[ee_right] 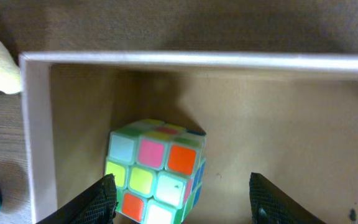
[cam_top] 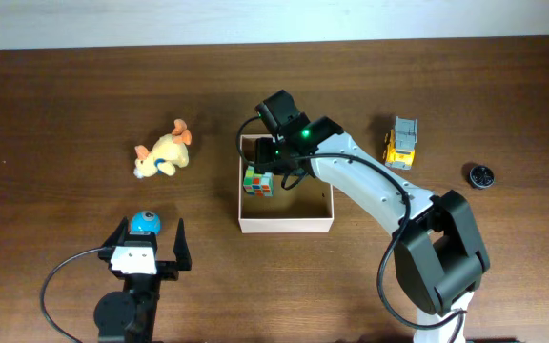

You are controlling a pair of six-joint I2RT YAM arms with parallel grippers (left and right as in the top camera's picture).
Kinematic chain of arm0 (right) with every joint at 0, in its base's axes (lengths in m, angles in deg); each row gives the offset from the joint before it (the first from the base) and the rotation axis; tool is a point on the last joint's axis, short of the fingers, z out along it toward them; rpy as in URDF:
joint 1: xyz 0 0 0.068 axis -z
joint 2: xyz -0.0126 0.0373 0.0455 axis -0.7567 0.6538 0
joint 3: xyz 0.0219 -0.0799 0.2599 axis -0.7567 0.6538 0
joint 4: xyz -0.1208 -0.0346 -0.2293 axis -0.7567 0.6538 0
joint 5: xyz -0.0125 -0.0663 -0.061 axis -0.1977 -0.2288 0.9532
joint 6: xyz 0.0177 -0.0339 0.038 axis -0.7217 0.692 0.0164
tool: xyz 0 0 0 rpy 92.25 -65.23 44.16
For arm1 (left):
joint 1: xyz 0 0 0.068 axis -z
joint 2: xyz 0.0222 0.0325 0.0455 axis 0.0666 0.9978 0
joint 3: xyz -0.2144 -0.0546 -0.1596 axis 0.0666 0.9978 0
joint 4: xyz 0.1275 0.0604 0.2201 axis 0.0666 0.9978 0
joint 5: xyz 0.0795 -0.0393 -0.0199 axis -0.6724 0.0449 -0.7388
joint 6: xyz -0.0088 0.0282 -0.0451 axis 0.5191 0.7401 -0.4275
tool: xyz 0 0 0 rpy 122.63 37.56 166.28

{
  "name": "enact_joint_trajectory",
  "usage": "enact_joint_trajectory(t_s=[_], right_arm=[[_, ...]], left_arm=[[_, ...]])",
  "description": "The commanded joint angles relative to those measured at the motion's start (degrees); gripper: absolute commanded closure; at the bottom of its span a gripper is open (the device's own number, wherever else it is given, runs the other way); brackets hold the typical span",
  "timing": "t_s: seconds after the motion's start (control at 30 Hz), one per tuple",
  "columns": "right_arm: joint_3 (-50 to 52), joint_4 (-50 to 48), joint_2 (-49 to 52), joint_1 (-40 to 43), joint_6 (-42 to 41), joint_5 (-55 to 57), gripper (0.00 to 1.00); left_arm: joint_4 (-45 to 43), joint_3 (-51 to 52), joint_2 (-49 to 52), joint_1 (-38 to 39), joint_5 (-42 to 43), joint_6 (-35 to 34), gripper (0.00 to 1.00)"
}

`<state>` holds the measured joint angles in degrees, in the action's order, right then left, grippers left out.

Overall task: Pack container
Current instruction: 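Lower the cube into the box with the right gripper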

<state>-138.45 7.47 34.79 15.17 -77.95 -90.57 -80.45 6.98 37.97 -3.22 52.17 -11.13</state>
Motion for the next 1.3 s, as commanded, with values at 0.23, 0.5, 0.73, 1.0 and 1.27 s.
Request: enact_joint_trajectory(t_s=[0.23,0.5,0.73,1.0,1.27], right_arm=[[3.3,-2.3,0.2,-2.4,-5.4,1.4,0.37],[3.6,-2.4,0.2,-2.4,-5.4,1.4,0.28],[5.8,-4.2,0.2,-2.4,-5.4,1.4,0.23],[6.0,-5.3,2.0,-2.4,-5.2,1.4,0.23],[6.0,-4.0,3.7,-2.3,-3.7,4.3,0.23]], left_arm=[[-0.2,0.4,-0.5,-0.3,0.2,0.9,0.01],[-0.2,0.4,-0.5,-0.3,0.2,0.9,0.01],[-0.2,0.4,-0.5,-0.3,0.2,0.9,0.01],[-0.2,0.4,-0.5,-0.3,0.2,0.9,0.01],[-0.2,0.4,-0.5,-0.3,0.2,0.9,0.01]])
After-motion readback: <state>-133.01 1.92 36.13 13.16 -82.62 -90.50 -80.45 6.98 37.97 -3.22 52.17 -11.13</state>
